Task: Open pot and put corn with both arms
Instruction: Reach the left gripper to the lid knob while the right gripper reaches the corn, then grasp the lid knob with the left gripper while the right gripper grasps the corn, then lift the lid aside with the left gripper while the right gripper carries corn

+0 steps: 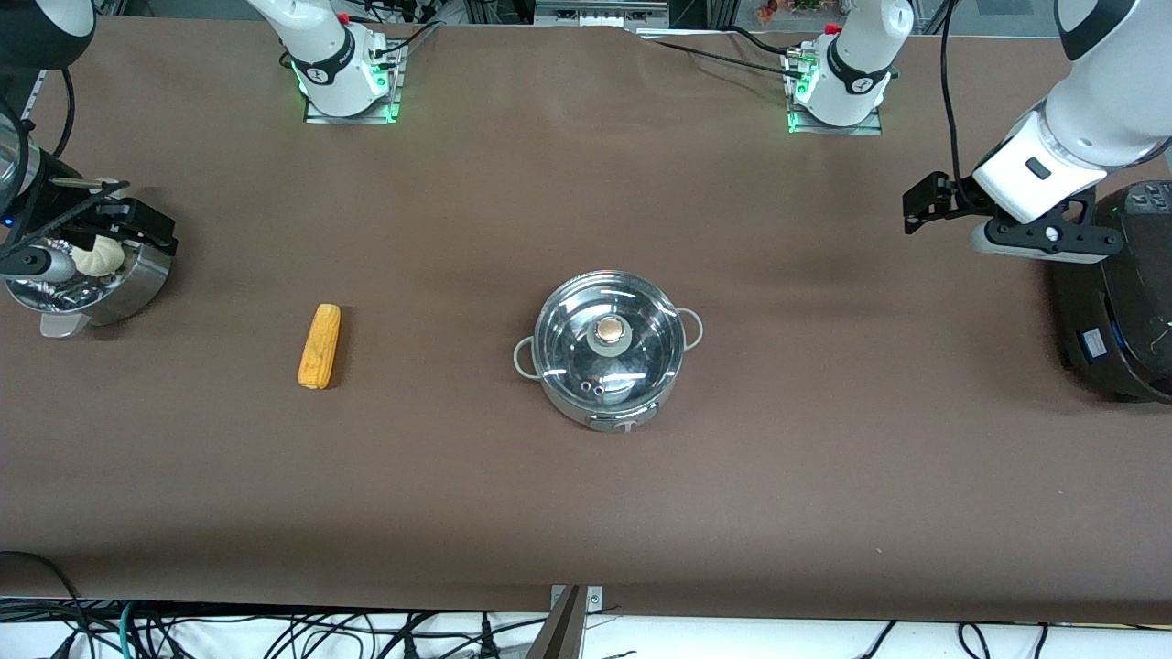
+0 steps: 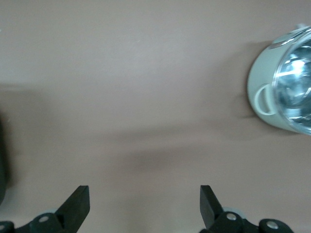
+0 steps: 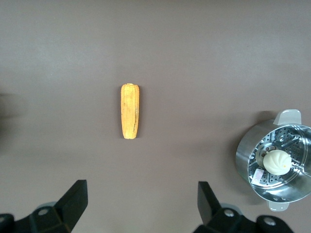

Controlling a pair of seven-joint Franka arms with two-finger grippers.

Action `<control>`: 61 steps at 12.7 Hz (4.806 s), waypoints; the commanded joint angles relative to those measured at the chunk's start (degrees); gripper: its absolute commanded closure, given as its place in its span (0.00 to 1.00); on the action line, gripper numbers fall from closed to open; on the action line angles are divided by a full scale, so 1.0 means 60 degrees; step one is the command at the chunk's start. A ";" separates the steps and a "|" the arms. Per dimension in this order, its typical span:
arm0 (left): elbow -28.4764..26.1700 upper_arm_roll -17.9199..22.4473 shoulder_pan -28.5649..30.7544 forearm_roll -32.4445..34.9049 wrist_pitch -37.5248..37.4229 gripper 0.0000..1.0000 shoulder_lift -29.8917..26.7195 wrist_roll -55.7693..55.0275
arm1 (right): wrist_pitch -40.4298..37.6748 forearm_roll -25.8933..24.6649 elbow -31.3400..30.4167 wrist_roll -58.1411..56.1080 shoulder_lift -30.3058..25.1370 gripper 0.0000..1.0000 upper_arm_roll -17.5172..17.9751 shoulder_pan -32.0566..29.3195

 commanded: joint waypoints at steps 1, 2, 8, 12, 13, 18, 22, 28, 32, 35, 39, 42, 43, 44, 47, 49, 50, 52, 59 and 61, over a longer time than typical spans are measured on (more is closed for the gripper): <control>0.1025 -0.0008 -0.0663 -0.0245 -0.0273 0.00 0.0797 -0.0294 | -0.0058 -0.0182 0.0279 -0.0042 0.0460 0.00 0.0106 -0.0109; 0.1418 -0.0008 -0.1044 -0.0259 -0.0273 0.00 0.1147 -0.0717 | 0.0015 -0.0168 0.0279 -0.0027 0.0606 0.00 0.0106 -0.0109; 0.3734 0.0021 -0.3418 -0.0172 0.0134 0.00 0.3827 -0.2376 | 0.0892 -0.0051 0.0250 0.0090 0.1746 0.00 0.0135 -0.0051; 0.3736 0.0007 -0.4240 -0.0171 0.1803 0.00 0.4898 -0.2362 | 0.2196 -0.0051 0.0162 0.0119 0.3080 0.00 0.0150 0.0008; 0.3736 0.0021 -0.4386 -0.0157 0.2257 0.00 0.5176 -0.2348 | 0.2503 -0.0051 0.0046 0.0119 0.3402 0.00 0.0150 0.0023; 0.3663 0.0021 -0.4621 -0.0142 0.3799 0.00 0.6027 -0.2333 | 0.5240 -0.0051 -0.1710 0.0134 0.3917 0.00 0.0165 0.0067; 0.3663 0.0021 -0.4987 -0.0127 0.4648 0.00 0.6497 -0.2362 | 0.5612 -0.0051 -0.2020 0.0163 0.4313 0.00 0.0165 0.0228; 0.3649 0.0080 -0.5252 0.0473 0.4649 0.00 0.6498 -0.2523 | 0.5670 -0.0051 -0.2504 0.0163 0.4767 0.00 0.0165 0.0301; 0.3634 0.0080 -0.5164 0.0503 0.4649 0.13 0.6497 -0.2362 | 0.5554 -0.0051 -0.2519 0.0134 0.4957 0.51 0.0180 0.0287; 0.3634 0.0080 -0.5179 0.0503 0.4649 0.33 0.6497 -0.2377 | 0.5407 -0.0051 -0.2460 0.0090 0.4958 0.83 0.0179 0.0287; 0.3605 0.0065 -0.5208 0.0488 0.4649 0.69 0.6497 -0.2377 | 0.5406 -0.0065 -0.2373 0.0031 0.4885 0.90 0.0180 0.0287; 0.3619 0.0065 -0.5223 0.0488 0.4634 0.74 0.6468 -0.2464 | 0.4897 -0.0065 -0.1877 -0.0012 0.4622 0.90 0.0180 0.0287; 0.3663 0.0065 -0.5223 0.0415 0.4634 0.75 0.6468 -0.2508 | 0.4517 -0.0065 -0.1613 0.0002 0.4447 0.90 0.0180 0.0287; 0.3678 0.0065 -0.5237 0.0386 0.4605 0.81 0.6454 -0.2523 | 0.4266 -0.0080 -0.1321 -0.0041 0.4286 0.90 0.0180 0.0287; 0.3736 0.0036 -0.5237 0.0312 0.4255 0.88 0.6249 -0.2698 | 0.3140 -0.0139 -0.0486 -0.0100 0.3831 0.89 0.0165 0.0287; 0.3780 0.0021 -0.5208 0.0298 0.4122 0.88 0.6074 -0.3223 | 0.1927 -0.0139 0.0508 -0.0100 0.3815 0.89 0.0150 0.0287; 0.3780 0.0007 -0.5179 0.0283 0.4049 0.88 0.5971 -0.3502 | 0.1384 -0.0153 0.0977 -0.0115 0.3801 0.89 0.0150 0.0272; 0.3795 0.0021 -0.5091 0.0138 0.3684 0.88 0.5795 -0.3753 | 0.0416 -0.0124 0.1711 -0.0130 0.3772 0.89 0.0150 0.0272; 0.3708 0.0007 -0.3819 0.0136 0.0903 0.86 0.4171 -0.3390 | -0.0190 0.0111 0.2900 0.1709 0.3844 0.88 0.2210 0.0389; 0.3576 0.0021 -0.3132 0.0136 -0.0223 0.87 0.3542 -0.1930 | 0.0437 0.0139 0.2901 0.2388 0.3903 0.84 0.2625 0.0738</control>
